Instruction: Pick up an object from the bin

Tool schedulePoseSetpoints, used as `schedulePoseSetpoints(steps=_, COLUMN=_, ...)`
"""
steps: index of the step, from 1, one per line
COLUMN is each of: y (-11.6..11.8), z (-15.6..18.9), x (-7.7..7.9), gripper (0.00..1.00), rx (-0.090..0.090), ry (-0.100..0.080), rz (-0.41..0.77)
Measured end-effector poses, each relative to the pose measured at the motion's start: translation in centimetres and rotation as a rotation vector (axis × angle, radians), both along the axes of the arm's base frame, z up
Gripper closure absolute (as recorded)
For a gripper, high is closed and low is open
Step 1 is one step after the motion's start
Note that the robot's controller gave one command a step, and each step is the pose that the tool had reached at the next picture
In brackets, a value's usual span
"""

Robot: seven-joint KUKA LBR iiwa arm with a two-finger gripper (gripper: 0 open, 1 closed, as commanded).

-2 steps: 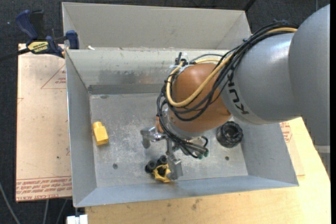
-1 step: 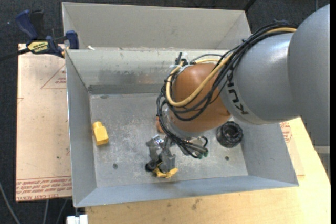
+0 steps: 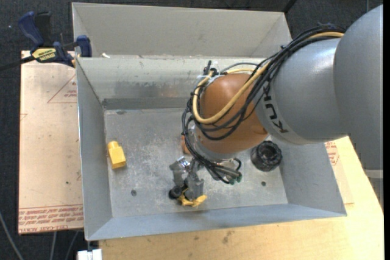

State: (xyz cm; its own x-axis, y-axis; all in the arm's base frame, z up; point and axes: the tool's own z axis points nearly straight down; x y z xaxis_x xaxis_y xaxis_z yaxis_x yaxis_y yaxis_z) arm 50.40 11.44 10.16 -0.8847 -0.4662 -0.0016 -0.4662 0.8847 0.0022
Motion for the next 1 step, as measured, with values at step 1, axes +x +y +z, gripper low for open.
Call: schedulePoseSetpoints(steps=1, y=0.56, z=-0.99, x=0.82, gripper=1.0, rx=0.004, ry=0.006, rz=-0.013)
